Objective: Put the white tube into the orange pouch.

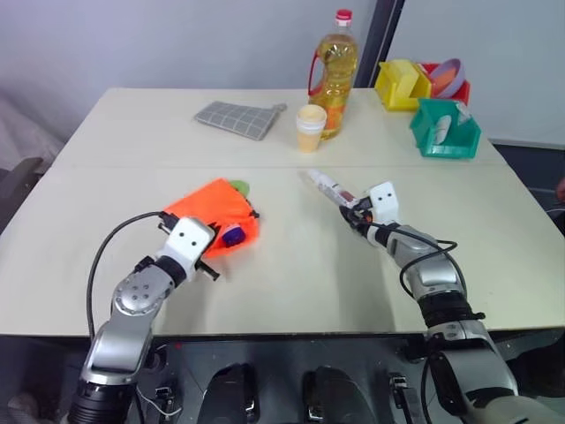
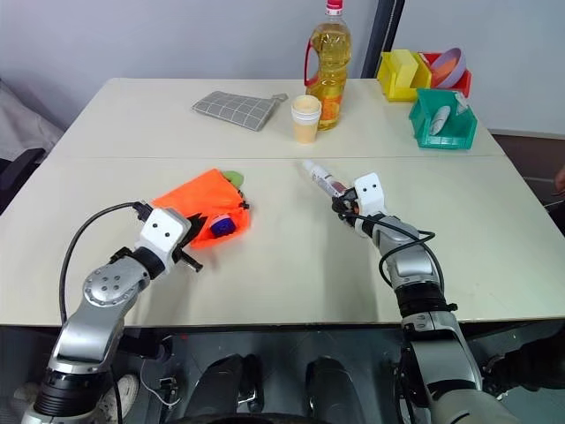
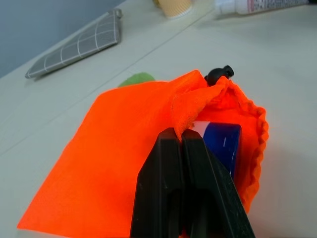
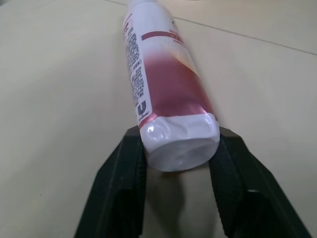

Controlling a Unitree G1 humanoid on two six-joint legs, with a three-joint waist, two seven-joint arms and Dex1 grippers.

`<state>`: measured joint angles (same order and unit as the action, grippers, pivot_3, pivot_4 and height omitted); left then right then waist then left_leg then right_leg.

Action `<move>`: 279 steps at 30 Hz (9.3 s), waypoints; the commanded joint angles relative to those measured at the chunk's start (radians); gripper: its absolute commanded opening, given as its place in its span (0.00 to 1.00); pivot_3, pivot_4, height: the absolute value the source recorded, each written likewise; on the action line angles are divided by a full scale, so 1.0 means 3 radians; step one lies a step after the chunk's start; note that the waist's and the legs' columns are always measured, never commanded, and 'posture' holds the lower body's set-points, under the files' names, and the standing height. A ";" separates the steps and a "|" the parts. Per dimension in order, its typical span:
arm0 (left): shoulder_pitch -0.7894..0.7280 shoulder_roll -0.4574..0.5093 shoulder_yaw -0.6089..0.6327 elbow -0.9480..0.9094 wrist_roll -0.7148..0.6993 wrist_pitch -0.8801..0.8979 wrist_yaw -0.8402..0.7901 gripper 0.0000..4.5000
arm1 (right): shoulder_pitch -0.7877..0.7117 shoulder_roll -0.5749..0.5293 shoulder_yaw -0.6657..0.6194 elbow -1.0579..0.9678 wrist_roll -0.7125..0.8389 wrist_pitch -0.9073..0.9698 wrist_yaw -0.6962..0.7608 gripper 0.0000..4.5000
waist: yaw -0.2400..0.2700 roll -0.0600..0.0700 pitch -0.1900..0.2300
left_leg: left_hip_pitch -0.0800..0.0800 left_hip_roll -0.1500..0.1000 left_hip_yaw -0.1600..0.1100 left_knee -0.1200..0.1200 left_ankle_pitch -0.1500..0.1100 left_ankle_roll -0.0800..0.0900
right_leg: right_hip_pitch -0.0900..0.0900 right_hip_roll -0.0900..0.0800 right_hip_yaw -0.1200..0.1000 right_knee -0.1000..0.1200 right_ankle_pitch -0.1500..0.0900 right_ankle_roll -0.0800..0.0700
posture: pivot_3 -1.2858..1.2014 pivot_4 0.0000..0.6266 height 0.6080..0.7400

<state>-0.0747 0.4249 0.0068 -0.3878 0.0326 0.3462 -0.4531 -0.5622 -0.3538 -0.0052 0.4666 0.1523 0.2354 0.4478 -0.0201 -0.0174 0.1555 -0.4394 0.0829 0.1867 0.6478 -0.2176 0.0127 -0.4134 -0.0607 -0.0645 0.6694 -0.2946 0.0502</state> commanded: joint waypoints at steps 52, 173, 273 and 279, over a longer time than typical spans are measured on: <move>0.0041 0.0034 -0.0340 -0.0402 -0.0825 0.0201 -0.0637 0.00 | 0.0426 0.0616 0.1066 -0.2198 0.0196 0.1654 0.0082 0.38 | -0.0003 0.0001 0.0001 | -0.0007 0.0001 -0.0005 -0.0001 -0.0014 0.0021 | -0.0008 -0.0002 -0.0001 -0.0003 -0.0004 -0.0009 | 0.52 0.24 1.00; -0.0061 0.0391 0.0235 -0.0076 -0.1894 0.0371 -0.0942 1.00 | 0.0275 0.0612 0.0027 -0.1925 0.0366 0.1560 -0.0347 0.03 | -0.0064 0.0002 0.0001 | -0.0017 -0.0001 0.0002 -0.0013 0.0001 -0.0005 | -0.0022 -0.0001 0.0003 -0.0004 0.0001 -0.0002 | 0.52 0.24 1.00; -0.0532 -0.1012 -0.1309 -0.0433 -0.0278 0.1554 0.0544 1.00 | 0.0235 0.0531 0.0050 -0.3276 0.1701 0.1962 -0.0624 0.01 | -0.0066 0.0001 0.0001 | -0.0015 -0.0001 -0.0003 -0.0006 -0.0011 0.0019 | -0.0018 0.0000 0.0004 -0.0001 0.0000 -0.0002 | 0.52 0.24 1.00; -0.0479 -0.1187 -0.1174 -0.0394 -0.0352 0.1631 0.0675 1.00 | 0.0250 0.0478 0.0078 -0.3286 0.1696 0.1969 -0.0607 0.01 | -0.0066 0.0001 0.0001 | -0.0015 0.0000 -0.0004 -0.0006 -0.0011 0.0019 | -0.0018 0.0000 0.0004 -0.0001 0.0000 -0.0002 | 0.52 0.24 1.00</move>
<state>-0.2234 0.0835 -0.3622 -0.4899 -0.0574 0.8285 -0.2656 -0.4724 -0.2075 0.0176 -0.4698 0.6517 0.8305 0.2591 -0.0400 -0.0171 0.1559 -0.4438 0.0827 0.1856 0.6461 -0.2209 0.0185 -0.4189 -0.0606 -0.0633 0.6690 -0.2945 0.0498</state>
